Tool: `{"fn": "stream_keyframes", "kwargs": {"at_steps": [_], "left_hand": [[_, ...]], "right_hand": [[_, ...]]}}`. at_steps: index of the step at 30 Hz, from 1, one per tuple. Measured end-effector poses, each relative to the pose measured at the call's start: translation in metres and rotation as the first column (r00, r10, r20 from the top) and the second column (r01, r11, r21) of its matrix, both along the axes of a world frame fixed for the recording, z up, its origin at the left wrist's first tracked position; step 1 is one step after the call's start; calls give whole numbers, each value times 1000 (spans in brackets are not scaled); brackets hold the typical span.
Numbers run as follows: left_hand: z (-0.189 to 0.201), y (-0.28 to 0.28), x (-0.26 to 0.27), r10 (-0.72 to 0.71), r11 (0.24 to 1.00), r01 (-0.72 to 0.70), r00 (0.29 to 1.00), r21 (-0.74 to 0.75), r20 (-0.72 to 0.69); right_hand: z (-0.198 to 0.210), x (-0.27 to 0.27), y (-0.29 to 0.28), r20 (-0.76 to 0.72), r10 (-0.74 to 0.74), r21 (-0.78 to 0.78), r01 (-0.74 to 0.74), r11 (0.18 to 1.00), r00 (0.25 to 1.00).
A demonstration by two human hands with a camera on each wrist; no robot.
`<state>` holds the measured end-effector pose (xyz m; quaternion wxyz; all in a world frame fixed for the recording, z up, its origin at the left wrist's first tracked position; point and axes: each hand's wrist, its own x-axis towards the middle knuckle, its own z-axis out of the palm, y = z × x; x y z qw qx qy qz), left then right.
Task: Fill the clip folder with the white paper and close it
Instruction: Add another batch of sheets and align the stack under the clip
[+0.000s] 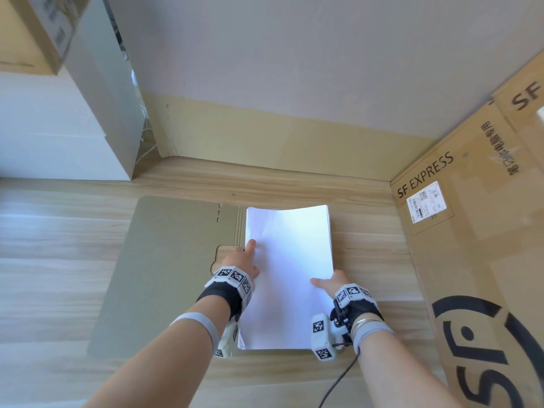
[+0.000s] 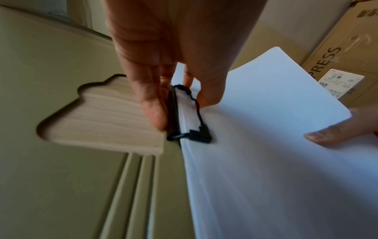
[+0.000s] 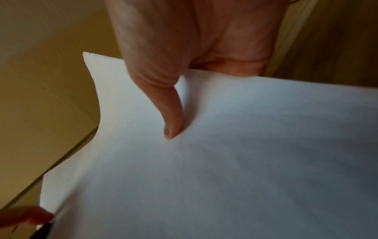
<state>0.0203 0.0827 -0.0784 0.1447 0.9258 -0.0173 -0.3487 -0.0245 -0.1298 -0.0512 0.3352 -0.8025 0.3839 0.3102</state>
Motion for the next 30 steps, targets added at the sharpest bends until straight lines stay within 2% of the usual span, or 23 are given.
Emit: {"fn": "stream_keyframes", "kwargs": {"at_steps": [4, 7, 12, 17, 24, 30], "left_hand": [[-4, -2, 0, 42, 998, -42, 999, 39, 14], [-7, -1, 1, 58, 998, -58, 998, 34, 10], [-9, 0, 8, 45, 999, -45, 999, 1, -12], [-3, 1, 13, -6, 998, 5, 1000, 56, 14], [4, 6, 21, 109, 994, -109, 988, 1, -114], [4, 8, 22, 124, 991, -129, 981, -24, -148]], "right_hand": [[-11, -5, -7, 237, -118, 10, 119, 993, 964], [-12, -6, -9, 311, -165, -68, 195, 978, 936], [-14, 1, -10, 268, -103, -97, 133, 986, 958], [-14, 8, -22, 226, -38, -148, 73, 986, 973], [-14, 30, -16, 244, 25, -73, -7, 997, 969], [-19, 43, -20, 156, 65, -174, -38, 984, 986]]}}
